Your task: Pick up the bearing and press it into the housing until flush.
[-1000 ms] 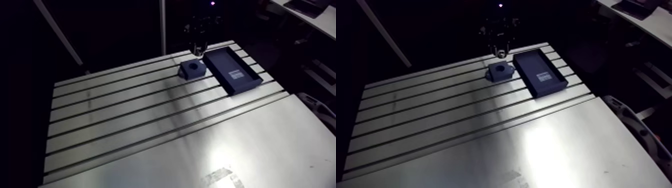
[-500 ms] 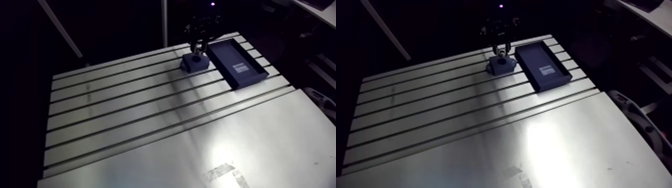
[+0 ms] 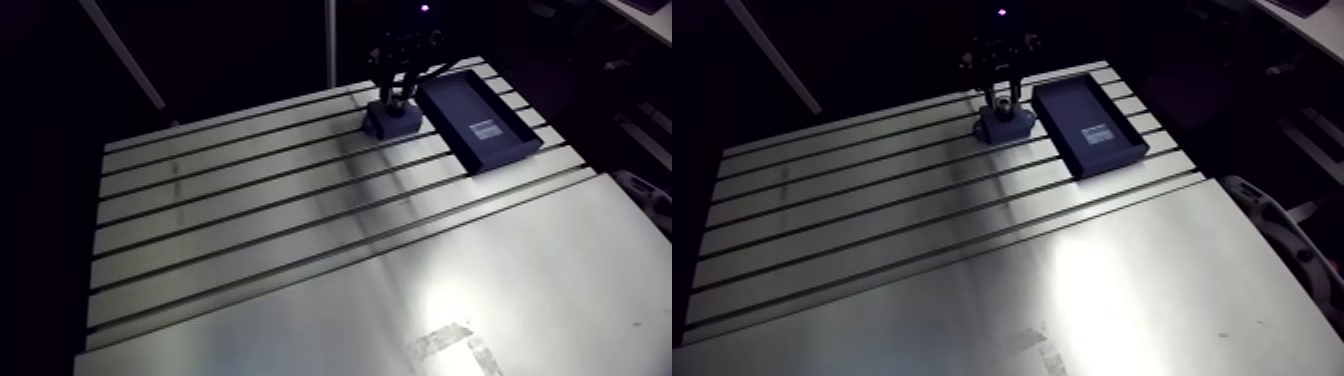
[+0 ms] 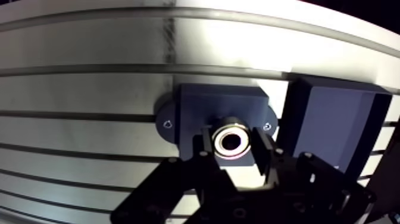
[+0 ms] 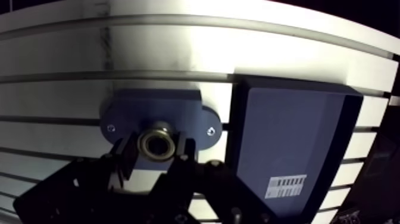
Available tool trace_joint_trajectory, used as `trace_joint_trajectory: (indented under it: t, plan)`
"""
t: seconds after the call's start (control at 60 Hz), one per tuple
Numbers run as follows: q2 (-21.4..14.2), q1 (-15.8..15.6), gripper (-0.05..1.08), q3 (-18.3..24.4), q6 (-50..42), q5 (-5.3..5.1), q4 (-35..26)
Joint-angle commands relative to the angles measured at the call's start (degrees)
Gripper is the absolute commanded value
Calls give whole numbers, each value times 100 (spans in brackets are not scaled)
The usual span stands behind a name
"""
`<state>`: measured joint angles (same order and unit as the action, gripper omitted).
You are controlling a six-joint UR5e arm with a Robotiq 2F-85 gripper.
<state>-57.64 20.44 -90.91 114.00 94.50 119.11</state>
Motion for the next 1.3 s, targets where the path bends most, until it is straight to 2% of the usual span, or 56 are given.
trace_joint_trajectory:
  t: [0.017, 1.3]
  plan:
    - [39, -4, 78, -1, 4, 12, 4]
    - [83, -4, 78, -80, 31, 21, 4]
